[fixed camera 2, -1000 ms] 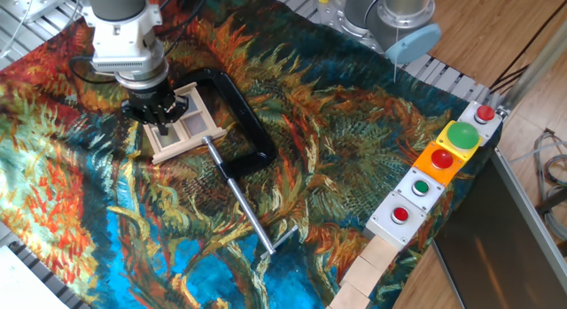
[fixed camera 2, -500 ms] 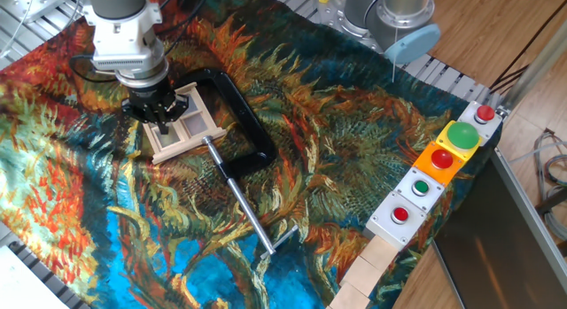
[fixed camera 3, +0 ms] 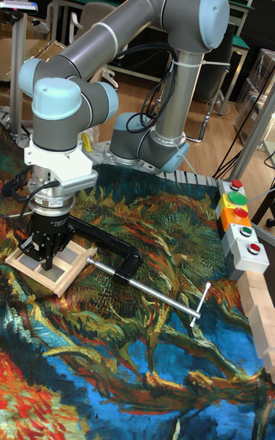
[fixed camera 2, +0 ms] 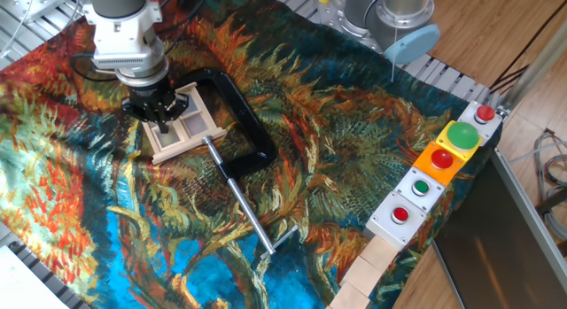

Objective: Open a sliding window

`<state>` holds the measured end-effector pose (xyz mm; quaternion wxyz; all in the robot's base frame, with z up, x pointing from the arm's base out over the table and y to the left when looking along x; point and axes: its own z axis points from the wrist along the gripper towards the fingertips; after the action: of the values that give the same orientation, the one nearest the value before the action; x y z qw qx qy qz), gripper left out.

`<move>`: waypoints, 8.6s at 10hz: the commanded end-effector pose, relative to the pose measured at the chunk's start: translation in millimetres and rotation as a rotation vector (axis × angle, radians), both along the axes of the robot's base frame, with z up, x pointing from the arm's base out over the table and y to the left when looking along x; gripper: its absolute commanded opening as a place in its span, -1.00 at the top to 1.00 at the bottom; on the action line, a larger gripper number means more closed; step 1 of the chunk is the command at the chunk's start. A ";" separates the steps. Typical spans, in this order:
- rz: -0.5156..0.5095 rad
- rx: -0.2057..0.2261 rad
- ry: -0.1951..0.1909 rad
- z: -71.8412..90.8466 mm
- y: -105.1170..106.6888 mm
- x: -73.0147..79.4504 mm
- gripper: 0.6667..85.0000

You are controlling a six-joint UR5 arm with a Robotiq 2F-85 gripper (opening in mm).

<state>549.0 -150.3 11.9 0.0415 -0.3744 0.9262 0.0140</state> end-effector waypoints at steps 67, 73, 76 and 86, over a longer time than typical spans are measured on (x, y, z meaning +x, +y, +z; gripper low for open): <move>0.024 0.025 -0.004 2.6 17.2 5.9 0.98; 0.030 0.025 -0.007 -0.5 12.6 3.7 0.98; 0.036 0.024 -0.009 -2.9 8.4 0.9 0.98; 0.050 0.002 0.004 -2.0 -3.7 -9.6 0.98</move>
<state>541.4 -150.4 9.5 0.0370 -0.3983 0.9164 0.0147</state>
